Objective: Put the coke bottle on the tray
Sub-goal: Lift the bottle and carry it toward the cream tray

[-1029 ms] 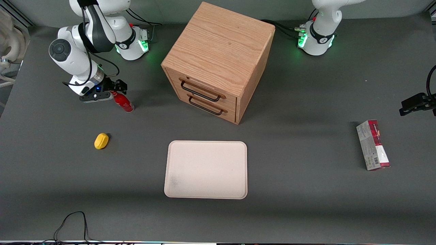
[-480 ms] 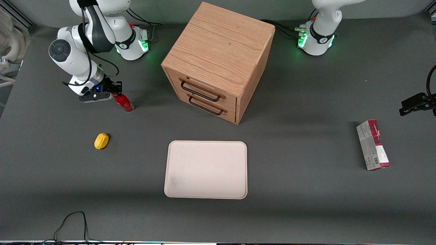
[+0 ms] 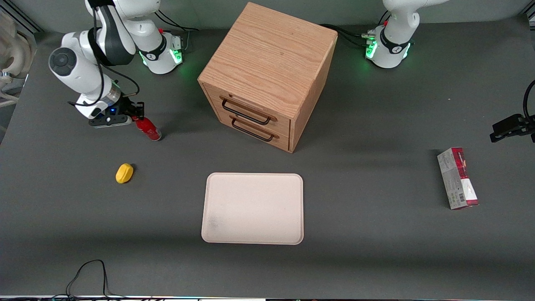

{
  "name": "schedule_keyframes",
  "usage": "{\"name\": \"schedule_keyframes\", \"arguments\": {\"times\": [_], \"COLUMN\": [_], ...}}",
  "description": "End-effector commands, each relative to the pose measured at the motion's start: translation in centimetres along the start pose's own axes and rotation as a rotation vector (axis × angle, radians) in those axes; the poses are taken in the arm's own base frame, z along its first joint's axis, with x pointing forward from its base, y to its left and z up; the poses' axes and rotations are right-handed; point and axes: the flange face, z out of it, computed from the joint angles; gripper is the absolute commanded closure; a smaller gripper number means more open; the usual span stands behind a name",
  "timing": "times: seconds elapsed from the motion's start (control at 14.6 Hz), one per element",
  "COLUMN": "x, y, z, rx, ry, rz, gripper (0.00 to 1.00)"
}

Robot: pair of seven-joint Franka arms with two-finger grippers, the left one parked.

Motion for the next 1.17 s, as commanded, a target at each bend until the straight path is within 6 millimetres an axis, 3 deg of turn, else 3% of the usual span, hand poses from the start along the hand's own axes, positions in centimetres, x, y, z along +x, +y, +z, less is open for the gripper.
{"name": "schedule_keyframes", "arguments": {"times": [0.0,0.27,0.48,0.62,0.82,1.03,1.1], "x": [4.2,9.8,13.7,16.4,21.7,25.4,26.2], "y": [1.0,1.0,0.4,-2.3,-7.4,-11.3,-13.6], "z": [-5.9,-15.5,-21.5,-24.3,-25.9,-24.0,-23.1], "rx": [-0.007,-0.028,-0.032,-0.039,-0.031,0.015,0.018], "ry": [0.0,-0.059,-0.064,-0.063,-0.047,0.002,0.037], "rz": [0.02,0.025,0.026,-0.013,-0.08,-0.038,-0.038], "gripper": [1.0,1.0,1.0,1.0,1.0,1.0,1.0]}}
